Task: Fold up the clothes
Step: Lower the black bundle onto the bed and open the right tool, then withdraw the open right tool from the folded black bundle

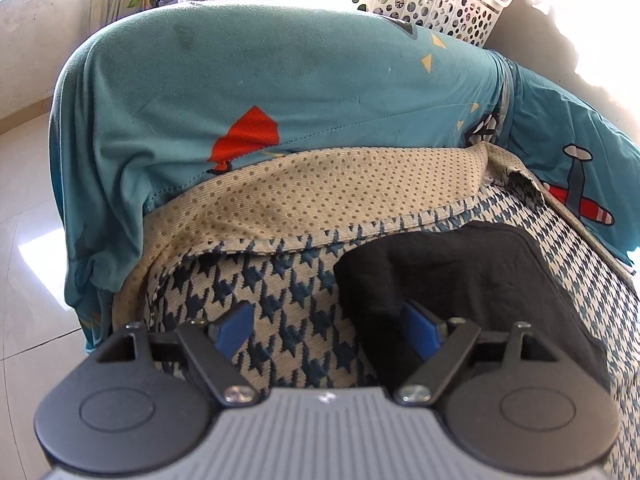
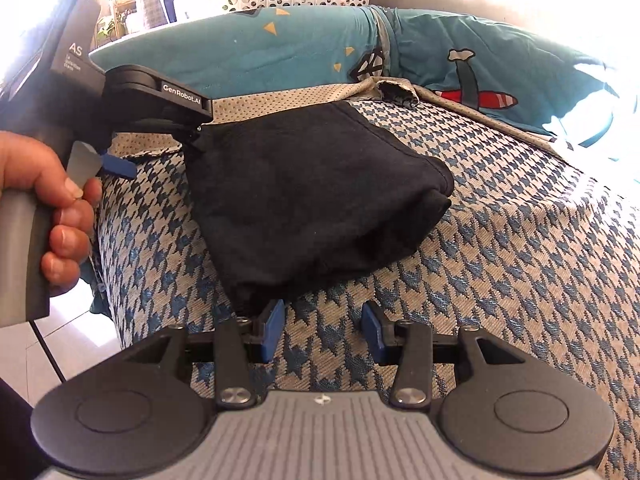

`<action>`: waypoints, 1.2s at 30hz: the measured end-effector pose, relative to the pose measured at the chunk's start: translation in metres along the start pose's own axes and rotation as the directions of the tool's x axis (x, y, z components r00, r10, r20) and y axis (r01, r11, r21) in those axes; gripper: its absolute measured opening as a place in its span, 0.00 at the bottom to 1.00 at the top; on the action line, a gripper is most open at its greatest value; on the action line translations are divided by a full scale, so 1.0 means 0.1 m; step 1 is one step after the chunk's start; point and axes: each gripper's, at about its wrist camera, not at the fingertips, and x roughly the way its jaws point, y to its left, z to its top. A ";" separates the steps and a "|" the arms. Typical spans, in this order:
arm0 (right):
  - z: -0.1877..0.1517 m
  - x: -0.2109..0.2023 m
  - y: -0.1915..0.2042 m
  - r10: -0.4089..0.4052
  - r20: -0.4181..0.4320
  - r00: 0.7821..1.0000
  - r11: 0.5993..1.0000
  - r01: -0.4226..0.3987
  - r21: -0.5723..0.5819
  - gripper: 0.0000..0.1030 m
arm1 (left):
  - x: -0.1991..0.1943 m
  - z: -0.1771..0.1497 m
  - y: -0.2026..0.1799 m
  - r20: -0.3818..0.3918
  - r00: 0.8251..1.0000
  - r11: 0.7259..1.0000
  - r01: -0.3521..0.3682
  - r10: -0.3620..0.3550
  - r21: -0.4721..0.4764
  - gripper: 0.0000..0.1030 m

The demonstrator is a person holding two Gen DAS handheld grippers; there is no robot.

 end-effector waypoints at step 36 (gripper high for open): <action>0.09 -0.22 0.18 -0.060 -0.130 0.990 0.902 0.109 0.417 0.55 | -0.19 -0.20 -0.13 -0.047 0.998 0.893 0.061 -0.045 0.446 0.95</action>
